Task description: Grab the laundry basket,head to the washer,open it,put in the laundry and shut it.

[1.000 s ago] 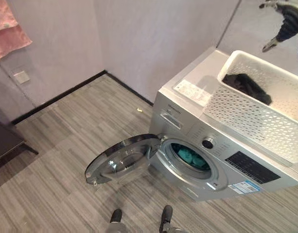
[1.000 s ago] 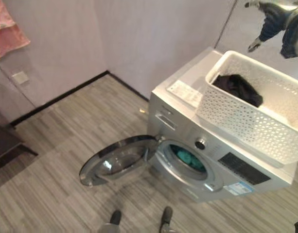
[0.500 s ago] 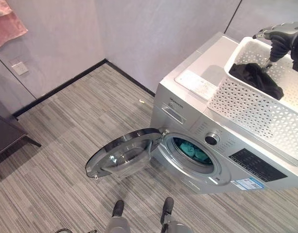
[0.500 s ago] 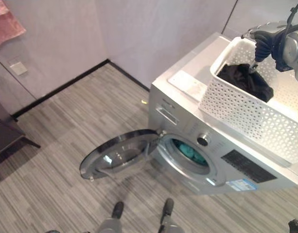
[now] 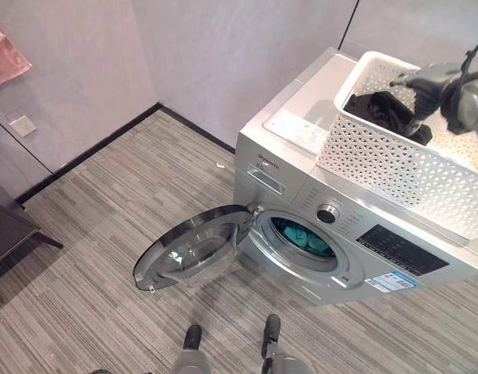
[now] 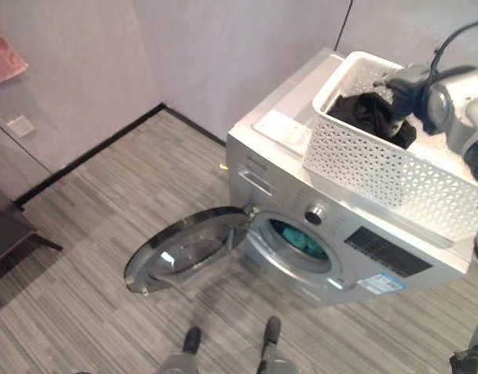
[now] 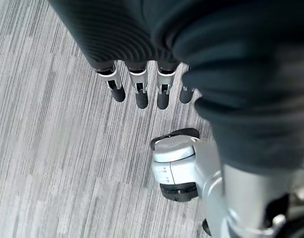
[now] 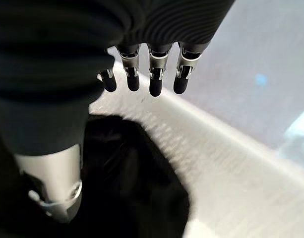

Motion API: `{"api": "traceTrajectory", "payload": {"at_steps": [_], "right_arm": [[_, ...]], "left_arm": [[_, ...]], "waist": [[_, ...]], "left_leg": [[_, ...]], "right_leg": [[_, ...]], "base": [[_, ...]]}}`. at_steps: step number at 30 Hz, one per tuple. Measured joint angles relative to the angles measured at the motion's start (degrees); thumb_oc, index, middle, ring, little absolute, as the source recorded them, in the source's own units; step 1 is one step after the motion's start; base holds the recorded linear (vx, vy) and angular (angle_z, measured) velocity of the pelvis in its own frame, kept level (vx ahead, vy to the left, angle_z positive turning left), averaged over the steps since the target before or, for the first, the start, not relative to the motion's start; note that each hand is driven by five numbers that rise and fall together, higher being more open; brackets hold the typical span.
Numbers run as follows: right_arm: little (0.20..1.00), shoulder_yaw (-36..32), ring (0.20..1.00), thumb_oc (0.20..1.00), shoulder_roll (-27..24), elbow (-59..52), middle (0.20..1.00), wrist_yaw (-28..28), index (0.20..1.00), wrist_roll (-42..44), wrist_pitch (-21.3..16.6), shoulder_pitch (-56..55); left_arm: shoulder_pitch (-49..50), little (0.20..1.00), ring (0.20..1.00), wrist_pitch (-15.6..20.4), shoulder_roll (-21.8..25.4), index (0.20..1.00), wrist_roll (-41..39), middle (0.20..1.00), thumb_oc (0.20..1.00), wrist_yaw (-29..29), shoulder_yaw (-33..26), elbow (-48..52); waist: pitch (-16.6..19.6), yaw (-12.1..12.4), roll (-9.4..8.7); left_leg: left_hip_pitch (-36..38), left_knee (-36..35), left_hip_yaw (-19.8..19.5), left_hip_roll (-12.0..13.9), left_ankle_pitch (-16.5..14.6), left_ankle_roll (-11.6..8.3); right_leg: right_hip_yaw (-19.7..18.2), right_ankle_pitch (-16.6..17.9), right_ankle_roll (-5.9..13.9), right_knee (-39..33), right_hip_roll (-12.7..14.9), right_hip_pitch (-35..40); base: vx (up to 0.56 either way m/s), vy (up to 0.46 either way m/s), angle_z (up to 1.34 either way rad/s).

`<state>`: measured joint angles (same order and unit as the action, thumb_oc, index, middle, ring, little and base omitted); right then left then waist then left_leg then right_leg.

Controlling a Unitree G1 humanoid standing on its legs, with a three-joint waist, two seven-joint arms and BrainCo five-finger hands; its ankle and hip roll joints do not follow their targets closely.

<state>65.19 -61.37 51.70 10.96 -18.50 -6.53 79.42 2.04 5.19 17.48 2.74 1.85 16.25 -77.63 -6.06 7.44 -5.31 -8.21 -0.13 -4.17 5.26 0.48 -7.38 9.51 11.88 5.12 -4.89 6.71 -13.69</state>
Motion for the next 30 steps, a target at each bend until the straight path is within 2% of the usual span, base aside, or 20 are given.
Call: {"api": "traceTrajectory", "payload": {"at_steps": [2,5,9,12,19,23,30], "right_arm": [[1.0,-0.1,1.0,1.0,-0.1,-0.1,1.0,-1.3,1.0,0.4,0.0,-3.2],[1.0,-0.8,1.0,1.0,0.8,6.8,1.0,-1.9,1.0,1.5,-0.8,-3.9],[1.0,-1.0,1.0,1.0,1.5,13.3,1.0,-2.1,1.0,1.8,-0.8,-3.8],[1.0,-1.0,1.0,1.0,2.6,17.2,1.0,-2.1,1.0,-0.5,-0.8,-3.1],[1.0,-1.3,1.0,1.0,2.2,18.0,1.0,-6.0,1.0,-6.9,-0.8,-0.5],[1.0,-5.0,1.0,1.0,0.9,19.2,1.0,-8.2,1.0,-6.7,-1.0,0.1],[1.0,-6.7,1.0,1.0,0.6,20.5,1.0,-8.1,1.0,-3.3,-1.1,-0.1]], "left_arm": [[0.2,1.0,1.0,0.2,-0.1,1.0,0.0,1.0,1.0,-0.7,0.3,0.1],[0.3,1.0,1.0,0.8,0.0,1.0,0.0,1.0,1.0,-1.2,0.3,0.4],[0.3,1.0,1.0,1.2,0.0,1.0,0.0,1.0,1.0,-1.4,0.3,0.0],[0.5,1.0,1.0,1.6,0.0,1.0,0.0,1.0,1.0,-1.5,0.3,0.0],[0.4,1.0,1.0,2.2,0.0,1.0,0.0,1.0,1.0,-1.7,0.4,0.3],[0.4,1.0,1.0,2.3,-0.1,1.0,0.0,1.0,1.0,-1.8,0.9,1.3],[0.4,1.0,1.0,2.5,-0.1,1.0,0.0,1.0,1.0,-2.9,0.9,2.5]], "waist": [[0.2,0.1,-0.27],[0.3,1.5,0.19],[0.2,1.9,0.42],[-0.1,2.8,0.88],[-1.1,2.9,2.18],[-1.5,3.1,2.86],[-1.8,3.6,3.26]], "left_leg": [[-0.9,0.2,-0.2,-0.1,0.0,-0.04],[-1.9,0.1,-0.8,0.0,0.4,-0.04],[-2.9,-0.1,-2.8,0.0,0.9,-0.3],[-3.0,-0.1,-3.0,0.1,0.9,-0.32],[-4.2,-0.2,-4.2,0.2,0.9,-0.18],[-5.1,-0.1,-4.9,0.2,1.1,-0.22],[-5.4,-0.1,-5.6,0.4,1.2,-0.38]], "right_leg": [[0.2,0.0,0.03,0.0,0.1,-0.9],[0.7,0.3,0.35,0.0,0.1,-1.3],[2.4,0.1,0.17,0.0,0.2,-1.6],[2.7,0.1,0.13,0.0,0.2,-1.5],[3.8,-0.2,-0.24,0.0,0.2,-1.7],[4.3,-0.2,-0.27,0.0,0.1,-2.2],[4.9,-0.2,-0.28,0.0,-0.1,-2.2]], "base": [[-0.03,-0.024,0.05],[-0.02,-0.018,0.1],[0.0,-0.018,0.22],[0.0,-0.001,0.02],[0.03,-0.012,0.08],[0.04,-0.038,0.06],[0.04,-0.042,0.04]]}}
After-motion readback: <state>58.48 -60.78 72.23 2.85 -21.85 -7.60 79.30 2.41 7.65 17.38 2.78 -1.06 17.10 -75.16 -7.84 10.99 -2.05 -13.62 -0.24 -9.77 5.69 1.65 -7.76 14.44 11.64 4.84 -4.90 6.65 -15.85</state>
